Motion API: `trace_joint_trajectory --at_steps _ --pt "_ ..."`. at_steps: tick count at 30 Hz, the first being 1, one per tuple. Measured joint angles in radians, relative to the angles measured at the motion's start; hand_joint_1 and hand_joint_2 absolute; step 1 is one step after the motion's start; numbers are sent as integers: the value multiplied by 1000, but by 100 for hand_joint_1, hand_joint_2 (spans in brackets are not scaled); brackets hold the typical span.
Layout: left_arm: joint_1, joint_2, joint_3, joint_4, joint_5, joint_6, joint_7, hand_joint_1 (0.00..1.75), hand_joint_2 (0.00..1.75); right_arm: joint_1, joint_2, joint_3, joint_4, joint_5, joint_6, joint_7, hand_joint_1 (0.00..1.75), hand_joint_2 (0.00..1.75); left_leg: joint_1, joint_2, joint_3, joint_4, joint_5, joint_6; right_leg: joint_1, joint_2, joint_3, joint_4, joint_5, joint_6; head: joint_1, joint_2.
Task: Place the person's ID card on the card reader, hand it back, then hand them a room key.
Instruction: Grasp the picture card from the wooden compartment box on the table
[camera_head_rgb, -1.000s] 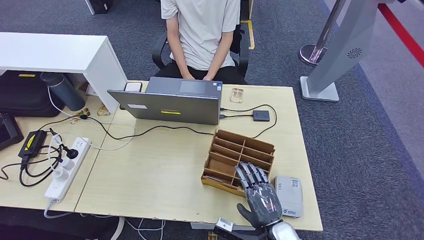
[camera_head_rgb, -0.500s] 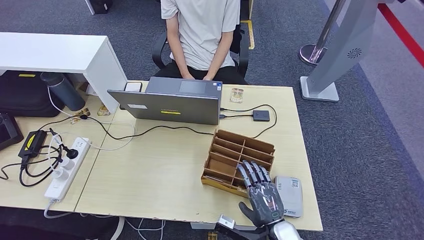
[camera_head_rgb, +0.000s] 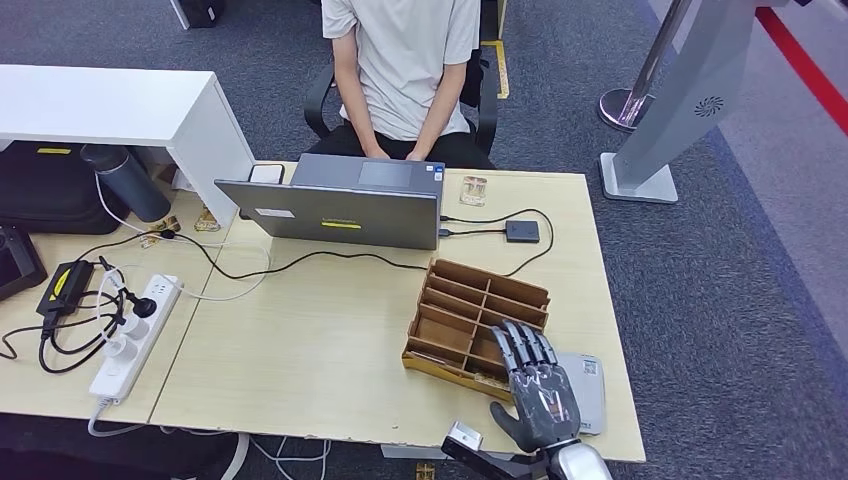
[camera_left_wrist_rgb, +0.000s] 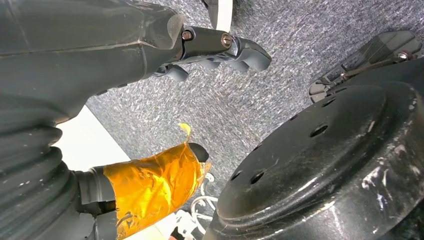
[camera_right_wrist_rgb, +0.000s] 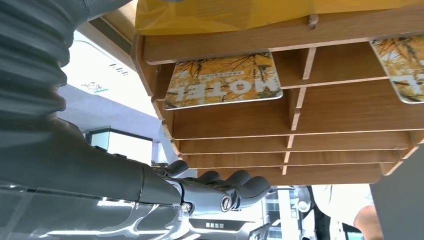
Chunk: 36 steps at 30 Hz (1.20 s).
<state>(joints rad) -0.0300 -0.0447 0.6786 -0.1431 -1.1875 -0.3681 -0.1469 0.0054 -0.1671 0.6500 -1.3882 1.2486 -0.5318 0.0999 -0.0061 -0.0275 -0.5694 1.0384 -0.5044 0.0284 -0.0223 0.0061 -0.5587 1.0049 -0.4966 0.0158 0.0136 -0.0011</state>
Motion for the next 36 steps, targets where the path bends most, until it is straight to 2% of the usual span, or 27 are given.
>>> trace_joint_trajectory --at_steps 23,27,36 --pt "0 2 0 0 -6 0 -2 0 175 3 0 -4 -2 1 1 -2 0 175 0 0 0 0 0 0 0 0 0 0 0 0 0 0" --pt "0 2 0 0 -7 0 -2 0 175 3 0 -3 -2 -6 1 -9 175 175 0 0 0 0 0 0 0 0 0 0 0 0 0 0" --pt "0 2 0 0 -9 0 -3 0 175 4 0 -1 -8 -37 3 -35 175 175 0 0 0 0 0 0 0 0 0 0 0 0 0 0"
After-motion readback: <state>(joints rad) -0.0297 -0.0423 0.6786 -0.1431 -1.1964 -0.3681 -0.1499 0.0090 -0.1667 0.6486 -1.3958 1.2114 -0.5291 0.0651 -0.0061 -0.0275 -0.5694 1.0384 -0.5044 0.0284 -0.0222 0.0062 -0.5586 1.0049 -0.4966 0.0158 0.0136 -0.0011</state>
